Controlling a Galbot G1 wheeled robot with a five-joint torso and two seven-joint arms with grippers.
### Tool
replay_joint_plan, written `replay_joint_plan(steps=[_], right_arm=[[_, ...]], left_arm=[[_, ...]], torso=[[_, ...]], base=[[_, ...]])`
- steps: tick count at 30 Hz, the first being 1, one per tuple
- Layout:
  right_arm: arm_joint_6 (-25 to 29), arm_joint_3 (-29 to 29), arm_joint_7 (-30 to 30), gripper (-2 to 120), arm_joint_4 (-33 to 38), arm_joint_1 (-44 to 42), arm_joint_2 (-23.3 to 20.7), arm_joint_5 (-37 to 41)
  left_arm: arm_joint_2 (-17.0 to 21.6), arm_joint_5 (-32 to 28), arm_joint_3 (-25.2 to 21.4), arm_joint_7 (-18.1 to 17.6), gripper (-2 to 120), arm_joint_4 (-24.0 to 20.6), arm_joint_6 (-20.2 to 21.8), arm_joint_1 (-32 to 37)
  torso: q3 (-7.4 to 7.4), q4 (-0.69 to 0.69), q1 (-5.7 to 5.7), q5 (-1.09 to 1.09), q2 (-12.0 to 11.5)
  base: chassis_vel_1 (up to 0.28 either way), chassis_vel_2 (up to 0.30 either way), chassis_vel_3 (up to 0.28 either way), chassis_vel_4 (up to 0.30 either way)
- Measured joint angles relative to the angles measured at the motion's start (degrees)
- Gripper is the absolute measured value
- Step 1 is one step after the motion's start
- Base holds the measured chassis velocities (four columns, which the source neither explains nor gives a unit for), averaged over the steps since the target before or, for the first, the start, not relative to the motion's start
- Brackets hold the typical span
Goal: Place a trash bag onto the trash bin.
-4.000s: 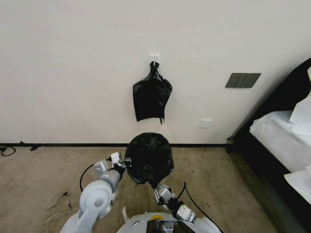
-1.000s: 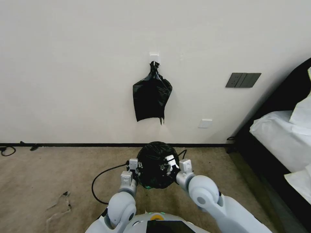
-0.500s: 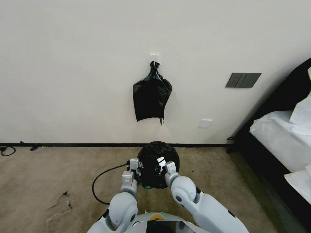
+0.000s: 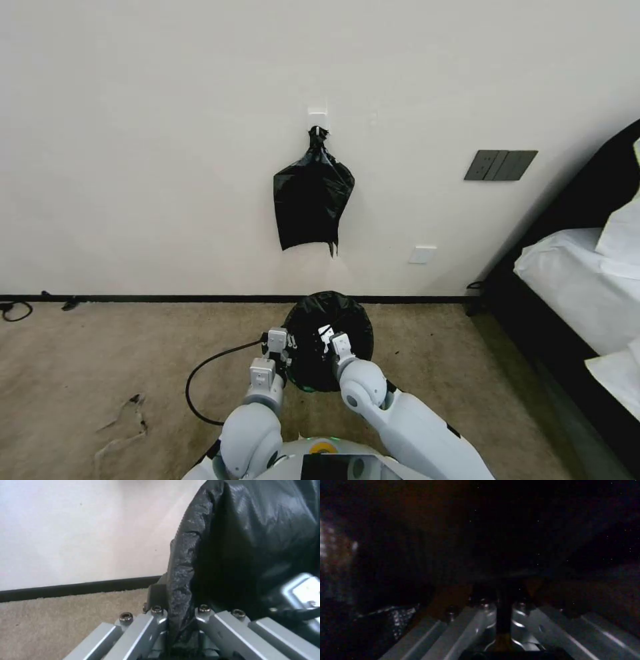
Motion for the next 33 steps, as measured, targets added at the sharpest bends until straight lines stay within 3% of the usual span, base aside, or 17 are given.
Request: replay_joint_plan(steps=[18, 33], right_arm=[[0.1, -1.4, 0.5, 0, -5.3, 3.3, 2.7, 0.4], [0.1, -2.0, 0.6, 0, -7.2, 5.5, 2.6, 2.1]], left_arm=[[0.5, 0.7, 0.6, 2.9, 1, -1.3, -1.5, 0.9], [1.0, -0.1, 0.1, 3.2, 1, -1.6, -1.9, 1.2]], torso=[[0.00, 0.00, 0.00, 0.00, 0.0], [0.00, 0.00, 0.00, 0.00, 0.0]], base=[[0.000, 0.000, 0.000, 0.000], [0.000, 0.000, 0.000, 0.000]])
